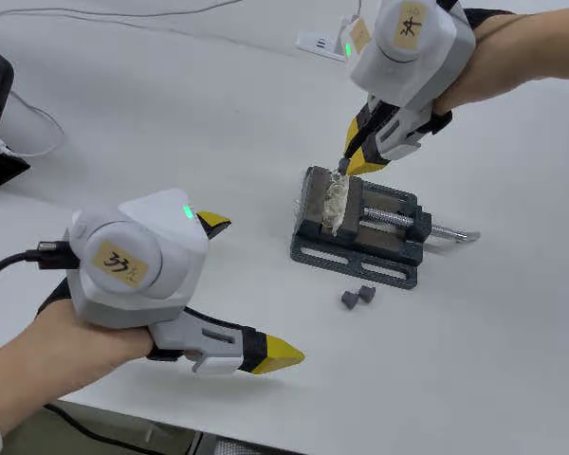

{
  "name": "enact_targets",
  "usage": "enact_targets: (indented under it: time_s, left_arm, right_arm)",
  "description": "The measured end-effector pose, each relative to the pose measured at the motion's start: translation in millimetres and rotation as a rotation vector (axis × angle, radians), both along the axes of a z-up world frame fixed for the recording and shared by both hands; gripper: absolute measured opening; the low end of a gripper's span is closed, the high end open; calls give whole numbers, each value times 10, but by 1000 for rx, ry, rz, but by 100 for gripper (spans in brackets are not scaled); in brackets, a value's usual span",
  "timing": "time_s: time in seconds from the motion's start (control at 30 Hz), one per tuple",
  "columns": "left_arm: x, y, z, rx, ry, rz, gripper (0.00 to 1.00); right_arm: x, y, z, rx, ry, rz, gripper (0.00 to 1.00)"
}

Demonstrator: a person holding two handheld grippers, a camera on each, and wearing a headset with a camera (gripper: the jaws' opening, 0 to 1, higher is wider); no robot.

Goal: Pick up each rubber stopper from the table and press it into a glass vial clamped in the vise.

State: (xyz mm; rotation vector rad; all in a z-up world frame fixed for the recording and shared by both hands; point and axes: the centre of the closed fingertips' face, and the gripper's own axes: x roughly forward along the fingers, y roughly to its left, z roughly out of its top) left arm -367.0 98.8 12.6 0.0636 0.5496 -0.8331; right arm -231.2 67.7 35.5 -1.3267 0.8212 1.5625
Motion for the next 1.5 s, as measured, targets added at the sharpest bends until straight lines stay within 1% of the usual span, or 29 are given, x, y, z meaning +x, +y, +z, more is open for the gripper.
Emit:
enact_targets:
  time_s: [0.17,0.23,0.27,0.47,0.67,0.77,0.83,1.07,1.27,1.37,1.4,1.5]
  left_arm:
    - [-4,4,-7,-2,3,0,99]
    - [-6,6,-11,-1,5,-1,99]
    - [-6,6,-10,-1,5,0,99]
    - [-6,12,-21,-3,11,1,99]
    - [-6,23,-25,0,14,1,99]
    - [-1,24,-24,2,13,-2,99]
    - [0,18,-22,2,14,-5,99]
    - [2,1,-36,4,18,-13,99]
    - [-3,-17,-31,8,16,-21,99]
    - [1,-21,-29,8,17,-22,99]
    - [4,-23,-29,8,17,-23,99]
    - [7,-32,-29,8,17,-26,99]
  right_arm:
    - [-22,-15,-23,-16,1,7,6]
    - [-2,-17,-44,-18,1,5,6]
    - [-8,-5,-42,-10,5,3,6]
    - [3,1,-60,-22,2,6,6]
    - [17,2,-79,-39,5,-36,6]
    - [11,-1,-79,-50,11,-79,6]
    - [30,23,-81,-53,13,-95,6]
    - [-22,8,-61,-57,20,-179,6]
    - [-33,-5,-66,-79,9,-191,6]
    - [-13,-14,-70,-86,1,-209,6]
    - [-18,-28,-61,-89,-3,-225,6]
    - [-2,-23,-67,-93,-10,-222,6]
